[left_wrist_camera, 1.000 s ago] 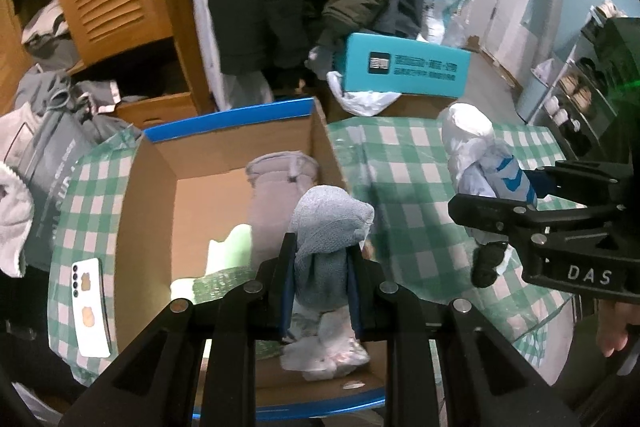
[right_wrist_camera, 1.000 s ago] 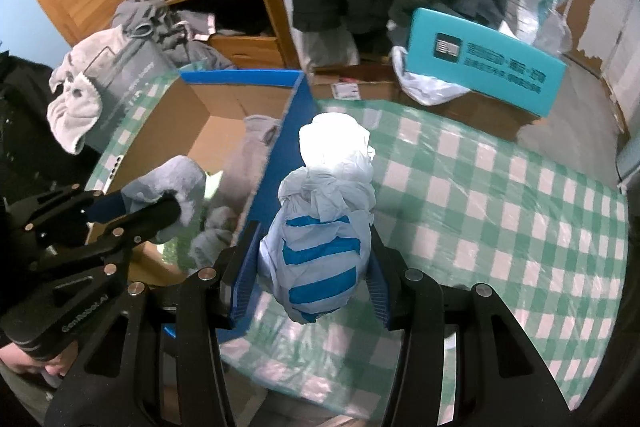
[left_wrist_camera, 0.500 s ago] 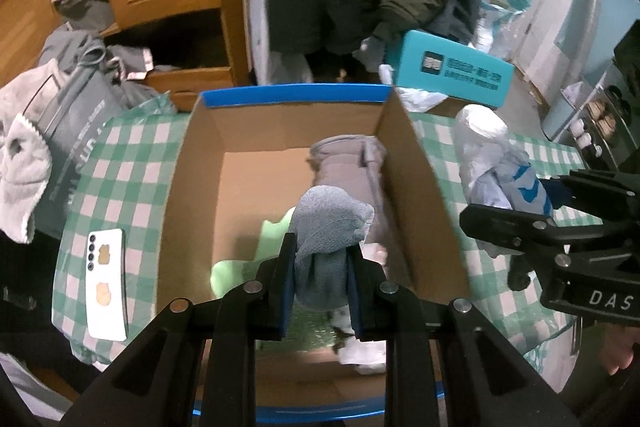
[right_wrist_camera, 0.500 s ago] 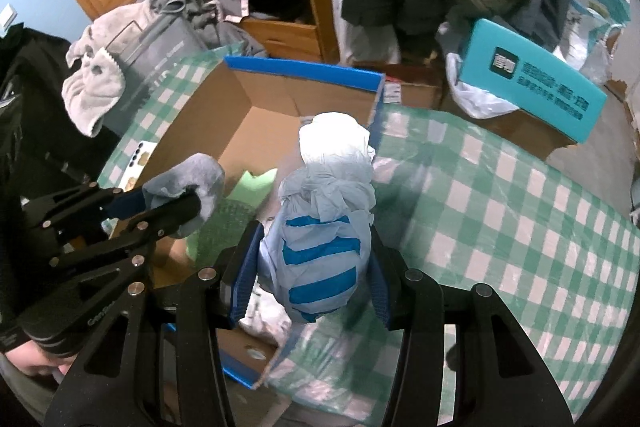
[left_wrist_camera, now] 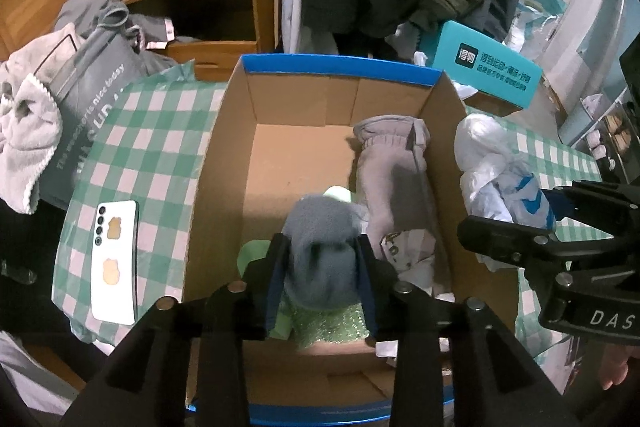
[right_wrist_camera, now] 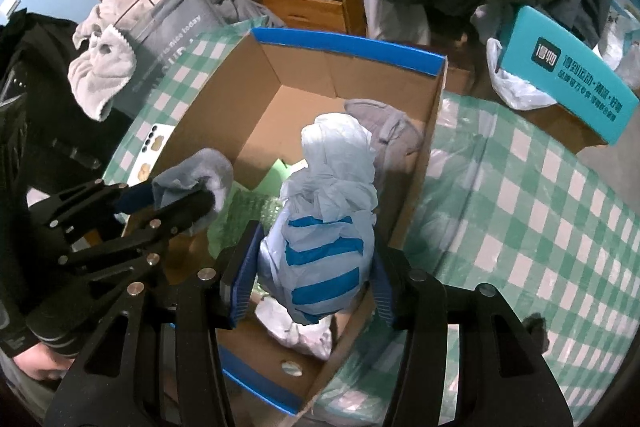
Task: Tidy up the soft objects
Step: 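Lower both items into the box and open both grippers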
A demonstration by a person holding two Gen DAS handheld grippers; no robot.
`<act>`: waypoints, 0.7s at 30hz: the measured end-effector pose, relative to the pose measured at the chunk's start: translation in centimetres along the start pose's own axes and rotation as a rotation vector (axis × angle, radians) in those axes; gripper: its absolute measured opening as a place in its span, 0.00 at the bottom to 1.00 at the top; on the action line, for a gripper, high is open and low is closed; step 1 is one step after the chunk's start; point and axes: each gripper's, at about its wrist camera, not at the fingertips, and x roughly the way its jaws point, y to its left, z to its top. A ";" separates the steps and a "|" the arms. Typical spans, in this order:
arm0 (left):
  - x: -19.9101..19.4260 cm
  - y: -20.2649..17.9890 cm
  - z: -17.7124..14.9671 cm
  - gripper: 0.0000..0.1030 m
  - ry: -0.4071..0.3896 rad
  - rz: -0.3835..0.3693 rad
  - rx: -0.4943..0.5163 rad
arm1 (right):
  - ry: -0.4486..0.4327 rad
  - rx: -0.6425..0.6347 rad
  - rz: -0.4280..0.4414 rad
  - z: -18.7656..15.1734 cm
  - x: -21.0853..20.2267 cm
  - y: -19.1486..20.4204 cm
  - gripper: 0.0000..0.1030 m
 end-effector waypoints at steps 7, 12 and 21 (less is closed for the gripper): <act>-0.3 0.1 0.1 0.57 -0.001 0.006 -0.009 | -0.003 0.033 -0.009 0.0 0.0 -0.7 0.62; -0.4 -0.2 0.1 0.57 0.003 0.000 0.000 | -0.014 0.055 -0.018 -0.3 -0.6 -1.6 0.63; -0.3 -2.1 0.0 0.57 0.008 -0.017 0.038 | -0.028 0.082 -0.033 -1.2 -1.8 -3.3 0.69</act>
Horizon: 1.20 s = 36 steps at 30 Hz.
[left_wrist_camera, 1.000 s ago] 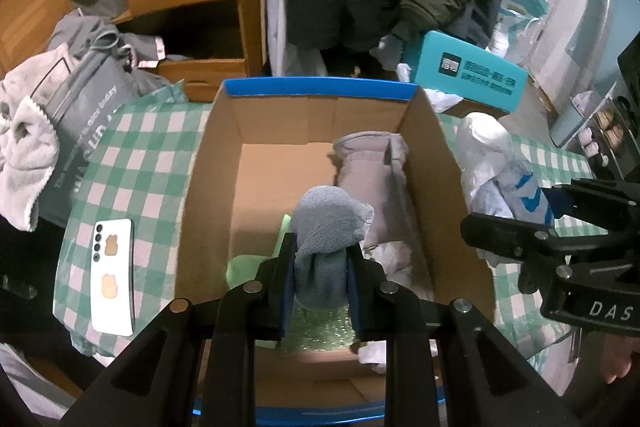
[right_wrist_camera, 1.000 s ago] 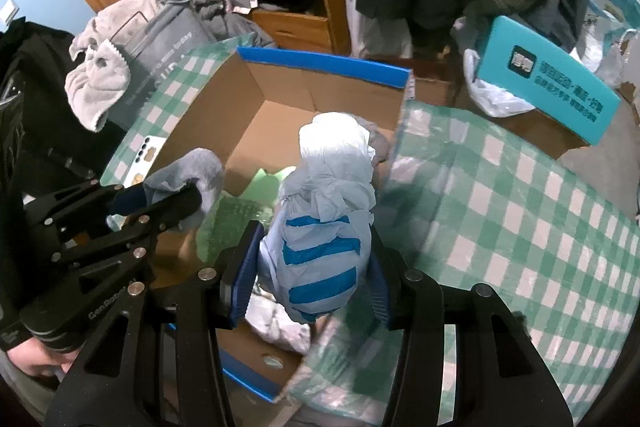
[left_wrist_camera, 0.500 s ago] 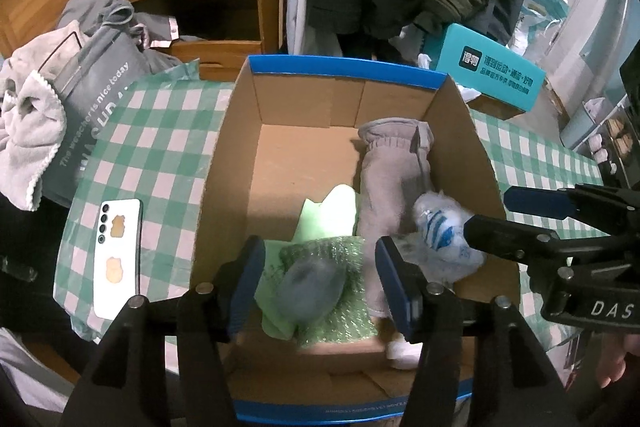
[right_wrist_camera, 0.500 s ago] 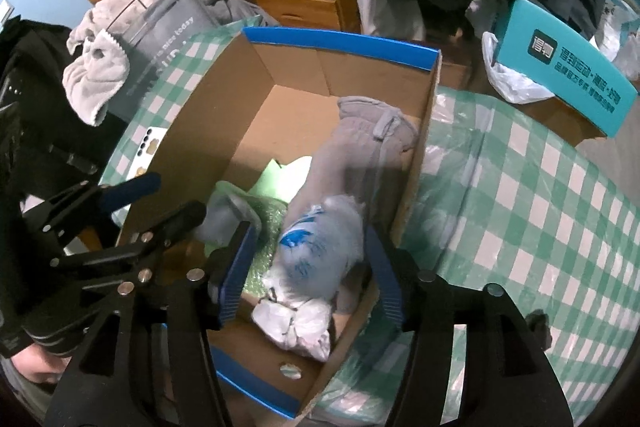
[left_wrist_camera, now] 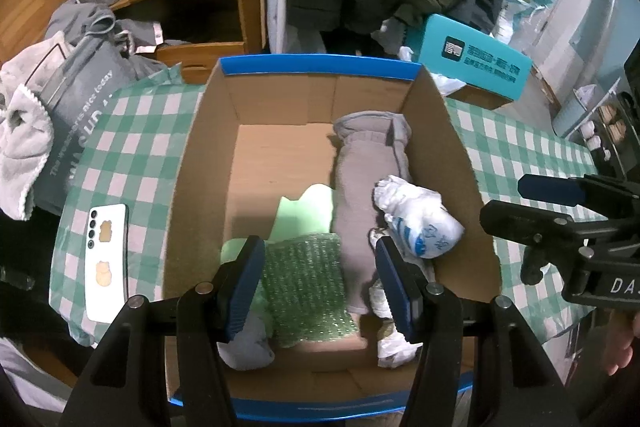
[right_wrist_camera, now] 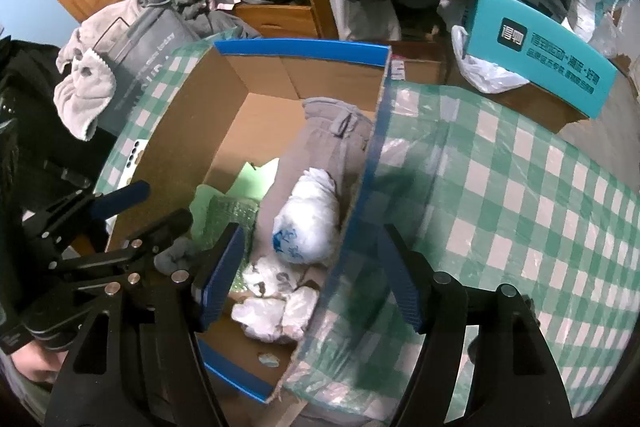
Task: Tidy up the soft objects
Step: 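Lower both items into the box and open both grippers, then move both grippers back over the table toward the black sock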
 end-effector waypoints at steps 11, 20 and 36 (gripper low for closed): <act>-0.4 -4.1 0.4 0.59 -0.020 -0.047 0.075 | -0.008 0.046 -0.036 -1.9 -1.5 -3.6 0.71; -0.6 -8.2 0.8 0.59 -0.027 -0.077 0.156 | -0.023 0.125 -0.080 -4.2 -3.1 -8.3 0.72; 0.3 -15.6 0.3 0.69 -0.007 -0.123 0.280 | -0.027 0.249 -0.155 -8.6 -5.1 -16.1 0.74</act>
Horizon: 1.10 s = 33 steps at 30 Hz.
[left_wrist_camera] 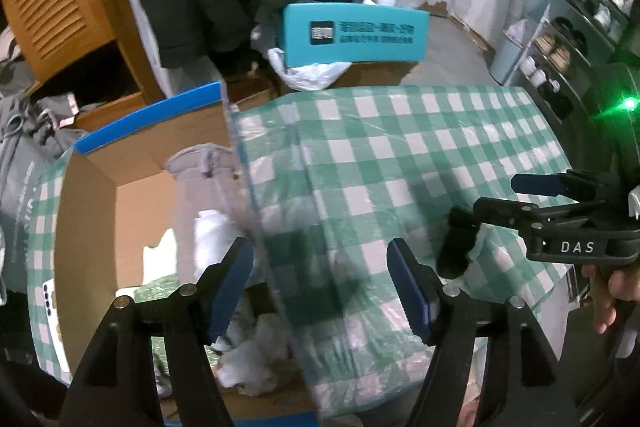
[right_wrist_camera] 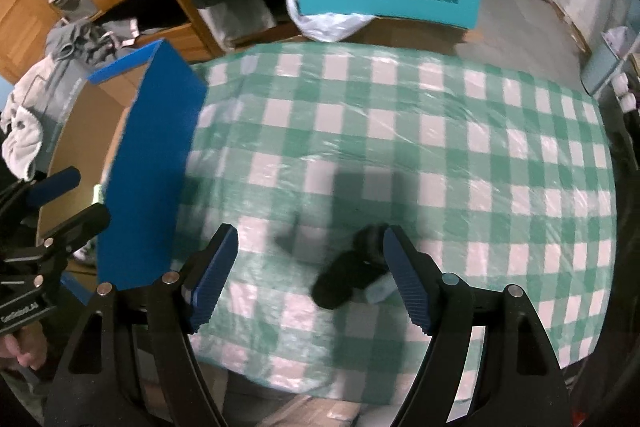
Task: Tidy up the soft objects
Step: 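Move both grippers back over the table toward the black sock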
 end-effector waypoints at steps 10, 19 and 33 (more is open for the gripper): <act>3.2 -4.3 0.5 0.69 0.058 -0.031 0.063 | 0.046 0.054 -0.051 -1.5 1.5 -4.2 0.74; 6.5 -6.7 0.2 0.69 0.113 -0.045 0.099 | 0.118 0.079 -0.099 -2.7 4.0 -6.6 0.74; 8.6 -7.7 -0.2 0.69 0.170 -0.050 0.135 | 0.199 0.123 -0.107 -3.4 7.4 -8.2 0.74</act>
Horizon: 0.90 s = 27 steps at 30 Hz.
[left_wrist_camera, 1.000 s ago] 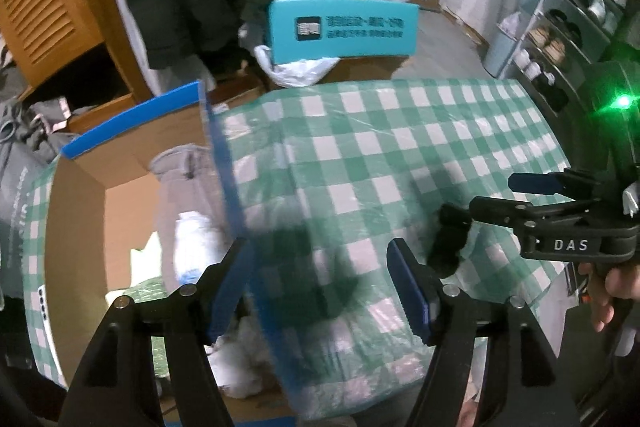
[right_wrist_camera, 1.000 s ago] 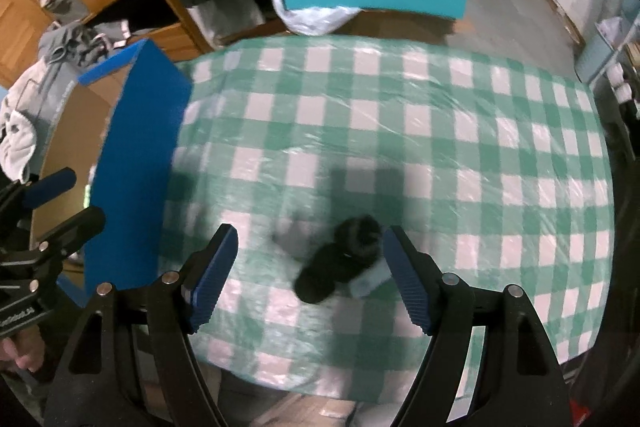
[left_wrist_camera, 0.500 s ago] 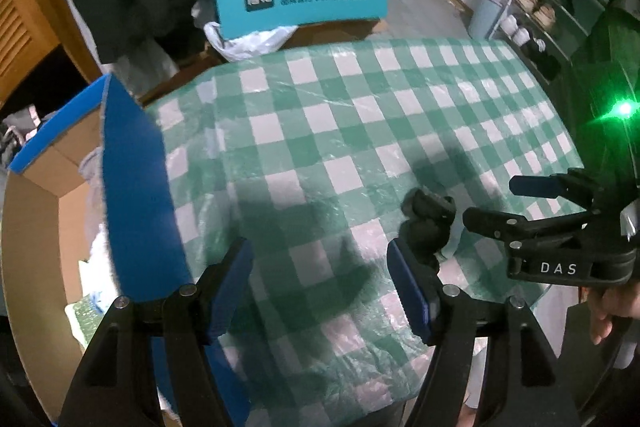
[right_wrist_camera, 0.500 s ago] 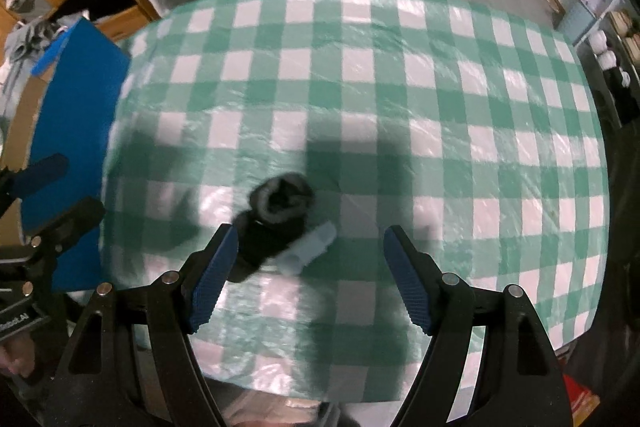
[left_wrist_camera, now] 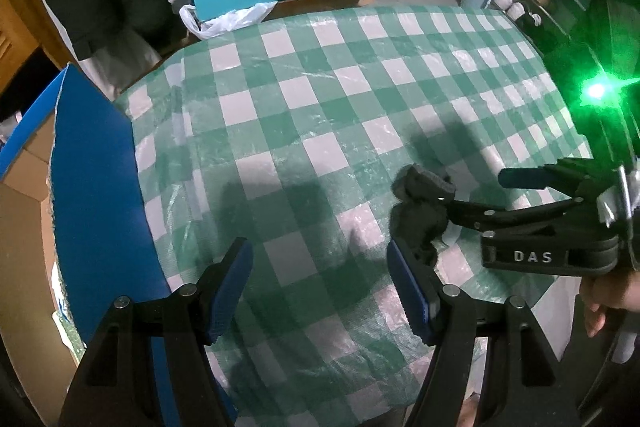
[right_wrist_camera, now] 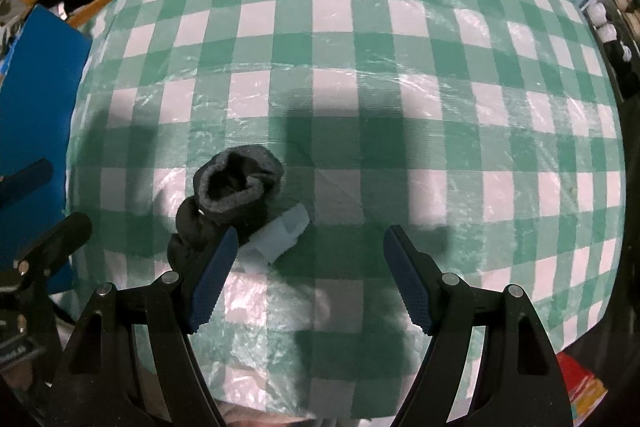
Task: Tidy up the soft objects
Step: 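Move both grippers back over the table toward the black sock, then close the left gripper on the black sock while the right gripper closes on the small white plastic piece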
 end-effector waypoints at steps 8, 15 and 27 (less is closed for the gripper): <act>0.4 0.0 -0.3 0.69 0.009 0.011 0.007 | 0.014 -0.020 0.026 0.3 0.9 1.6 0.74; 0.9 -0.4 -0.1 0.69 0.017 0.001 0.012 | 0.026 -0.027 0.009 -1.1 2.0 1.6 0.62; 1.7 -1.5 0.5 0.69 0.030 -0.037 0.019 | -0.012 -0.041 0.044 -2.5 0.8 -1.0 0.18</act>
